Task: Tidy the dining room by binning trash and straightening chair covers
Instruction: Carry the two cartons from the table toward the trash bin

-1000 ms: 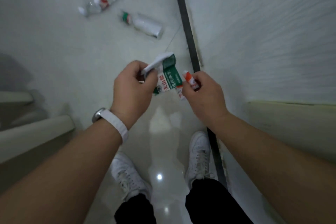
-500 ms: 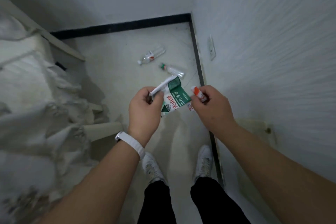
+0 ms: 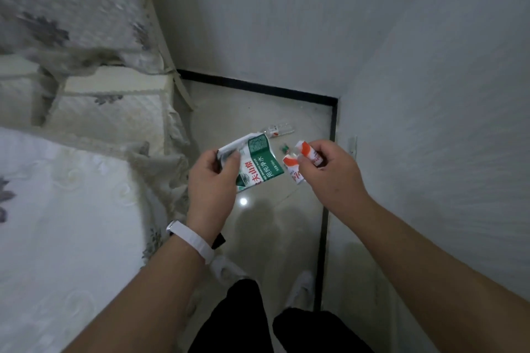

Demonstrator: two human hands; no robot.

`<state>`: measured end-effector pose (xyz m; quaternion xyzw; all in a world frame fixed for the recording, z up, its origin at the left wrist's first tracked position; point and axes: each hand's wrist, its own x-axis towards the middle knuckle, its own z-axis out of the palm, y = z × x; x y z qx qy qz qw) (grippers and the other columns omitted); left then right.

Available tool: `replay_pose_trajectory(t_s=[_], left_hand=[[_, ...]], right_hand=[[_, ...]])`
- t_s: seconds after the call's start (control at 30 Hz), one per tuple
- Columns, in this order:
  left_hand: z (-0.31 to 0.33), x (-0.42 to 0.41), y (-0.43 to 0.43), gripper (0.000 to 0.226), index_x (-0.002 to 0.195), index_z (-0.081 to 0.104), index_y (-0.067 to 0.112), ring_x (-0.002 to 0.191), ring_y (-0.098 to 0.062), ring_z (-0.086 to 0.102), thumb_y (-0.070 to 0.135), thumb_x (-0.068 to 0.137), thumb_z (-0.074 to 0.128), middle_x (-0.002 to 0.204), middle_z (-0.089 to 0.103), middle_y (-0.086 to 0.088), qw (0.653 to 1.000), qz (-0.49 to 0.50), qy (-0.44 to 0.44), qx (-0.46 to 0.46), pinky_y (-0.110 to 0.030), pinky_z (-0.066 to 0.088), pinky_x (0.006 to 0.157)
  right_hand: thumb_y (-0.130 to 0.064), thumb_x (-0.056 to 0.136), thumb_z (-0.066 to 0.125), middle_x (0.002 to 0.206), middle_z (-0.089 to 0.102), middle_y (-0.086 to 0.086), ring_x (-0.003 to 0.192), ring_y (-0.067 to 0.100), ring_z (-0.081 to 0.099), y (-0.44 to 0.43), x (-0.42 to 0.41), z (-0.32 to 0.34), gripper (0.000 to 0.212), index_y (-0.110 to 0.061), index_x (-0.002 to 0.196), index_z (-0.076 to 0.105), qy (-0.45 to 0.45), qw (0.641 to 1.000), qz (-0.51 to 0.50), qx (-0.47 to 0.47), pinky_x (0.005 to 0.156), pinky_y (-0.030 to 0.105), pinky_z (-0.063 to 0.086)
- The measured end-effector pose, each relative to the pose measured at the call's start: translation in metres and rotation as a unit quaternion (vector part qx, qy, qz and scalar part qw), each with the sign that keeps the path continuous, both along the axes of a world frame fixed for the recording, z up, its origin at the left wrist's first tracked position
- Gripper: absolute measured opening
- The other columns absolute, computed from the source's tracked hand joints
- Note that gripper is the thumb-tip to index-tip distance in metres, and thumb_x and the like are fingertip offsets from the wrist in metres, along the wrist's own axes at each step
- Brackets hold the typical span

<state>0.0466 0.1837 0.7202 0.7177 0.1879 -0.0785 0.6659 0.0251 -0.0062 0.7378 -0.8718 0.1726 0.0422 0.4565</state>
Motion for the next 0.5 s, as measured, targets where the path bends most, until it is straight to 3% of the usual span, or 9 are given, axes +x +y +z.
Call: replay_pose_trajectory(t_s=[0.13, 0.3, 0.5], left_hand=[[0.027, 0.014, 0.038, 0.008, 0.093, 0.067, 0.009, 0.068, -0.013, 0.070, 0.015, 0.095, 0.063, 0.077, 0.073, -0.004, 0.999, 0.027, -0.037, 0.006, -0.032, 0.058, 0.060], [0.054, 0.030, 0.090, 0.008, 0.089, 0.067, 0.015, 0.064, -0.007, 0.067, 0.014, 0.095, 0.062, 0.073, 0.071, 0.005, 0.996, 0.076, -0.049, 0.002, -0.028, 0.055, 0.058], [0.068, 0.035, 0.143, 0.010, 0.086, 0.066, 0.019, 0.072, -0.017, 0.070, 0.018, 0.095, 0.062, 0.079, 0.072, -0.001, 0.984, 0.170, -0.054, 0.020, -0.044, 0.058, 0.068]], right_hand=[[-0.029, 0.093, 0.064, 0.078, 0.064, -0.009, 0.072, 0.012, 0.063, 0.040, 0.027, 0.036, 0.012, -0.033, 0.083, 0.060, 0.000, 1.000, 0.025, 0.013, 0.057, 0.024, 0.051], [-0.035, 0.090, 0.065, 0.078, 0.066, -0.007, 0.074, 0.015, 0.064, 0.091, 0.059, 0.067, 0.007, -0.029, 0.086, 0.064, -0.019, 0.998, 0.065, 0.005, 0.066, 0.035, 0.054], [-0.031, 0.091, 0.066, 0.079, 0.065, 0.006, 0.061, 0.016, 0.054, 0.148, 0.095, 0.082, 0.015, -0.018, 0.085, 0.062, -0.014, 0.988, 0.152, 0.027, 0.057, 0.034, 0.046]])
